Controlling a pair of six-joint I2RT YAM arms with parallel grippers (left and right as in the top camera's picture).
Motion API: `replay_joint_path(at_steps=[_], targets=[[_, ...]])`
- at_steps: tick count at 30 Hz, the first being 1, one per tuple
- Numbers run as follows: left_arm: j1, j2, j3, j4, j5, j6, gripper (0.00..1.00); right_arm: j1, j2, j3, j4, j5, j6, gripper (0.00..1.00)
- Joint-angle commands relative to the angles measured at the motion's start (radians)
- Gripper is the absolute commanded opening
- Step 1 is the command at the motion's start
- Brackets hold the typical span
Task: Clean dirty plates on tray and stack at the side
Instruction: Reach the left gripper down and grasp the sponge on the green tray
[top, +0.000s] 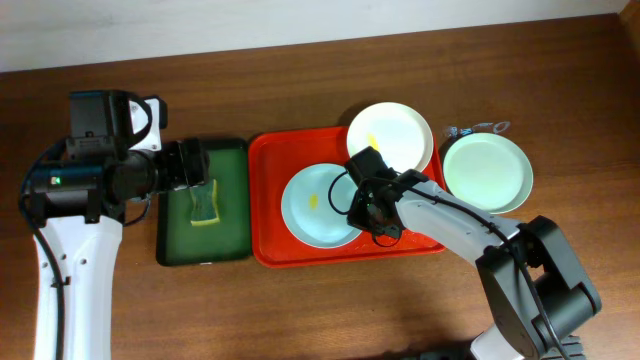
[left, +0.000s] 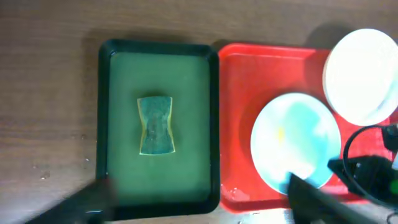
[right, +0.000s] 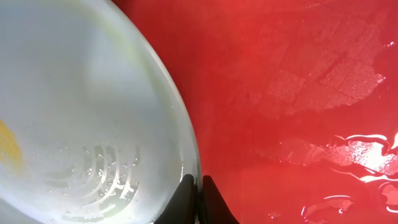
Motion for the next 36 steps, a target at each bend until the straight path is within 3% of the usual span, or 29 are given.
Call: replay_joint_path(at_steps=[1,5,13,18,21,24,36], targets=[[0.002,0.005,-0.01,-0.006,0.012,0.006,0.72,0.006,0.007,-0.007,-0.014,0.004,-0.017,0.04],[0.002,0.07,-0.053,-0.011,-0.007,-0.003,0.68,0.006,0.007,-0.007,-0.014,0.004,-0.017,0.04],[0.002,0.359,-0.073,-0.038,-0.043,-0.011,0.68,0.006,0.007,-0.007,-0.003,0.004,-0.017,0.05],[0.001,0.452,-0.076,0.006,-0.043,-0.011,0.61,0.006,0.007,-0.008,-0.003,0.004,-0.017,0.04],[0.0,0.483,-0.085,0.04,-0.133,-0.012,0.62,0.006,0.007,-0.007,-0.003,0.004,-0.017,0.05],[0.0,0.503,-0.085,0.117,-0.136,-0.012,0.51,0.006,0.007,-0.007,-0.003,0.004,-0.017,0.05],[-0.029,0.634,-0.086,0.179,-0.177,-0.013,0.36,0.006,0.007,-0.007,-0.003,0.004,-0.017,0.05]])
